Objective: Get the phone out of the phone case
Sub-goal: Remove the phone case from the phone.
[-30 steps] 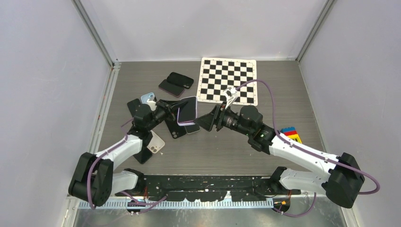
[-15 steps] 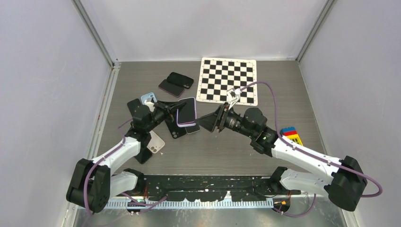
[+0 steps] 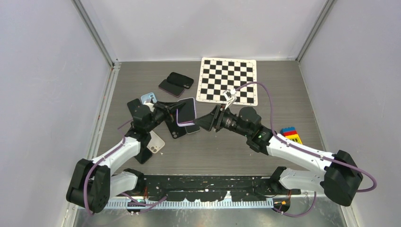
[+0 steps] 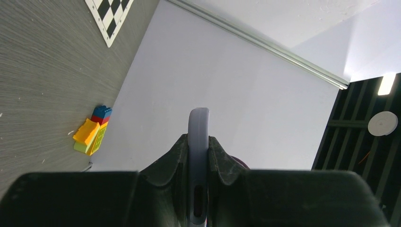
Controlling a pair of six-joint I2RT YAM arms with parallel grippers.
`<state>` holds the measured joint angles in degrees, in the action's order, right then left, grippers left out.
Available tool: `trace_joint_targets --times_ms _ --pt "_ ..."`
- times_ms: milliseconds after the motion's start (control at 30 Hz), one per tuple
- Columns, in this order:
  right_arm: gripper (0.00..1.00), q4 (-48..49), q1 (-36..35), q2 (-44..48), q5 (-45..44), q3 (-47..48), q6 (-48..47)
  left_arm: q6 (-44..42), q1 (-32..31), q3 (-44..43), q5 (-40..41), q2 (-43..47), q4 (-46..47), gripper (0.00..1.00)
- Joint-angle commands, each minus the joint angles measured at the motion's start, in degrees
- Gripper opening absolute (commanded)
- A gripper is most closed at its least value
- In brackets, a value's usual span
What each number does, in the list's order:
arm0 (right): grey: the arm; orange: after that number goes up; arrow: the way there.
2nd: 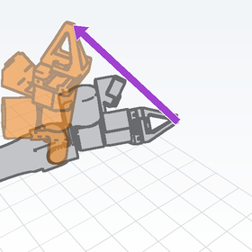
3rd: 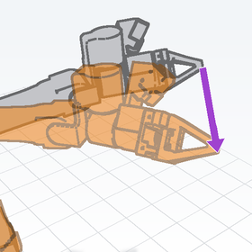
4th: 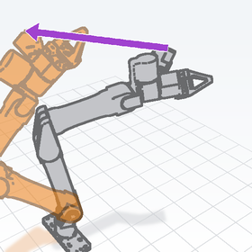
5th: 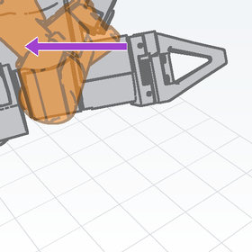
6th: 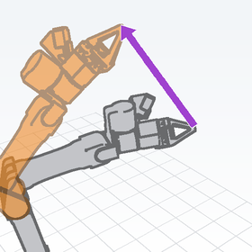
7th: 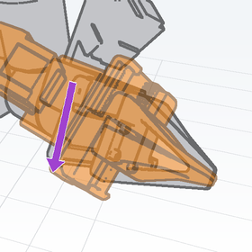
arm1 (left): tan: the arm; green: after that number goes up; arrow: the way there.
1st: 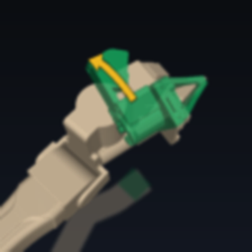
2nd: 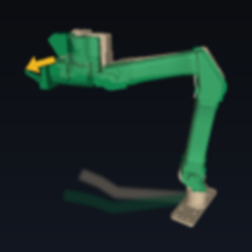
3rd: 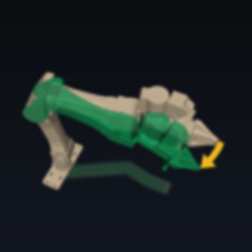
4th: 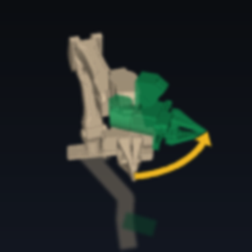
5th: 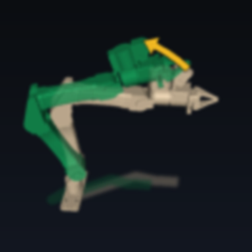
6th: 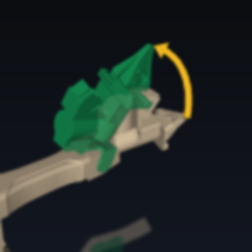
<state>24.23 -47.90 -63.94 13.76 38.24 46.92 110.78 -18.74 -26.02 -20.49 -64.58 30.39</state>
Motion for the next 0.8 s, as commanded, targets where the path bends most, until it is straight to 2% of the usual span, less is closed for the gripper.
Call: trace_joint_targets --times_ms 0,67,167,500,767 --pt "0.50 3.91 -0.35 -0.66 -2.01 -0.10 0.43 1.67 0.02 -2.88 0.74 2.35 3.20 0.00" --pt "0.45 4.21 -0.40 -0.99 -2.92 -0.50 0.24 1.72 0.02 -3.05 0.80 2.30 3.18 0.00" --pt "0.42 4.68 -0.43 -1.58 -3.41 -0.75 0.00 1.64 0.02 -3.44 0.88 2.16 3.05 0.00" --pt "0.48 6.09 -1.36 -4.01 -3.77 -1.54 -2.70 2.23 0.02 -3.88 1.72 2.42 2.49 0.00" --pt "0.46 6.61 -3.18 -7.47 -10.20 -3.11 -7.09 3.38 -0.06 -4.36 2.34 4.76 0.22 0.00"
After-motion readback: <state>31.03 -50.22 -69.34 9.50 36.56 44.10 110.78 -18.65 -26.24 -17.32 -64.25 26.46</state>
